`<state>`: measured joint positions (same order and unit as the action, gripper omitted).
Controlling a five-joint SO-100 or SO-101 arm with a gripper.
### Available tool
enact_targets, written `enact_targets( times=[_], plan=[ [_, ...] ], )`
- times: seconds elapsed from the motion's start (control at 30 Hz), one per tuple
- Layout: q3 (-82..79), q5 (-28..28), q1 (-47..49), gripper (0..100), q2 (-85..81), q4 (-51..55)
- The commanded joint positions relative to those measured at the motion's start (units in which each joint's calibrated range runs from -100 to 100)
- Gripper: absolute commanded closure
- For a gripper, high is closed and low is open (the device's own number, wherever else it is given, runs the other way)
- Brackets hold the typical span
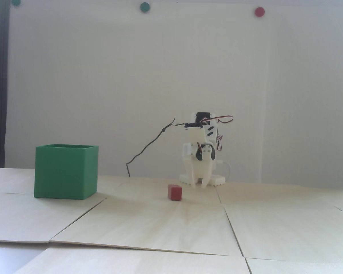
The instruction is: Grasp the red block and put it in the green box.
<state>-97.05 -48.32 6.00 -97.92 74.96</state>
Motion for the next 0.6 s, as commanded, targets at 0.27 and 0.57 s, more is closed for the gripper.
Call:
enact_targets(
  times=[0.27, 0.57],
  plan=[
    [6.4, -0.3, 3.5, 93, 19.0, -11.0],
    [40.2, -0.3, 3.4, 93, 56.7, -15.6]
  ],
)
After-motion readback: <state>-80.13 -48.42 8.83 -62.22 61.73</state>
